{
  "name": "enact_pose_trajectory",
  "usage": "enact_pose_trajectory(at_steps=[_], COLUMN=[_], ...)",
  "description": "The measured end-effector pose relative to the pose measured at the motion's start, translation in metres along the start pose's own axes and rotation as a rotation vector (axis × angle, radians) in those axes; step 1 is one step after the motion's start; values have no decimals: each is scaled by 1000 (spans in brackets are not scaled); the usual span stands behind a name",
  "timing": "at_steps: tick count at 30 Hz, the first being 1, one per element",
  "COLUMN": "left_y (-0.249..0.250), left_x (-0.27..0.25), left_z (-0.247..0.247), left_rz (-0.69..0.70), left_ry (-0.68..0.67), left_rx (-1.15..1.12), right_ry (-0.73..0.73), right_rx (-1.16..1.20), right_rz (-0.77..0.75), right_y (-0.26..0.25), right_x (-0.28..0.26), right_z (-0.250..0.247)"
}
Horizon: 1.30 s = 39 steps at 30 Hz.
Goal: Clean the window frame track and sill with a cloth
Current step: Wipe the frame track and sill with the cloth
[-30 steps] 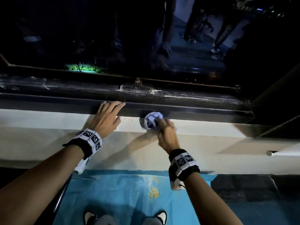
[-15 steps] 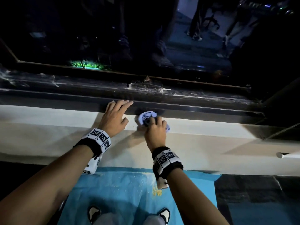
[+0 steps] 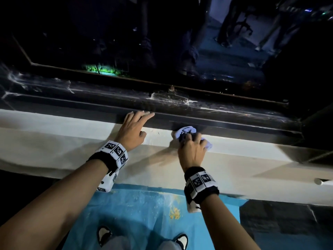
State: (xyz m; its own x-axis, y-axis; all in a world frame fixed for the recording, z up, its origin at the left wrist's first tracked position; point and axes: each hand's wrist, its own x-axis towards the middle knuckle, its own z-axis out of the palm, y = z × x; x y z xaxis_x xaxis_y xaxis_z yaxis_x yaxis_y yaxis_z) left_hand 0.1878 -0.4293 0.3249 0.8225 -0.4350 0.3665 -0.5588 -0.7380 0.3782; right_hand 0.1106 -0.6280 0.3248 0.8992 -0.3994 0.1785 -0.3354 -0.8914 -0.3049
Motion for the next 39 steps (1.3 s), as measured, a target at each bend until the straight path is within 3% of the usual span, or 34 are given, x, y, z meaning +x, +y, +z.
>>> enact_pose_trajectory(at_steps=[9, 13, 15, 17, 19, 21, 24, 27, 31, 35, 39], left_y=[2, 2, 5, 6, 6, 3, -1, -3, -3, -3, 0], left_x=[-2, -6, -13, -23, -33, -40, -47, -52, -58, -62, -61], left_z=[-4, -7, -12, -16, -20, -21, -22, -20, -20, -22, -32], left_rz=[11, 5, -30, -67, -94, -110, -147, -204, -245, -305, -347], left_ry=[-42, -14, 35, 67, 74, 72, 70, 56, 51, 95, 113], left_rx=[2, -80, -158, -222, -238, -232, -213, -219, -255, -297, -430], right_ry=[-102, -334, -423, -306, -137, -121, -101, -132, -281, -416, -391], right_rx=[101, 314, 496, 602, 441, 181, -142, -224, -53, 227, 428], right_rz=[-306, -432, -348, -214, -124, -77, -189, -285, -346, -340, -241], right_y=[-57, -54, -43, -24, -4, 2, -23, -54, -84, -95, -92], right_x=[-18, -16, -13, -6, 8, 18, 12, 1, -5, -8, 6], right_z=[12, -2, -17, -28, -26, -17, -1, 13, 27, 1, -12])
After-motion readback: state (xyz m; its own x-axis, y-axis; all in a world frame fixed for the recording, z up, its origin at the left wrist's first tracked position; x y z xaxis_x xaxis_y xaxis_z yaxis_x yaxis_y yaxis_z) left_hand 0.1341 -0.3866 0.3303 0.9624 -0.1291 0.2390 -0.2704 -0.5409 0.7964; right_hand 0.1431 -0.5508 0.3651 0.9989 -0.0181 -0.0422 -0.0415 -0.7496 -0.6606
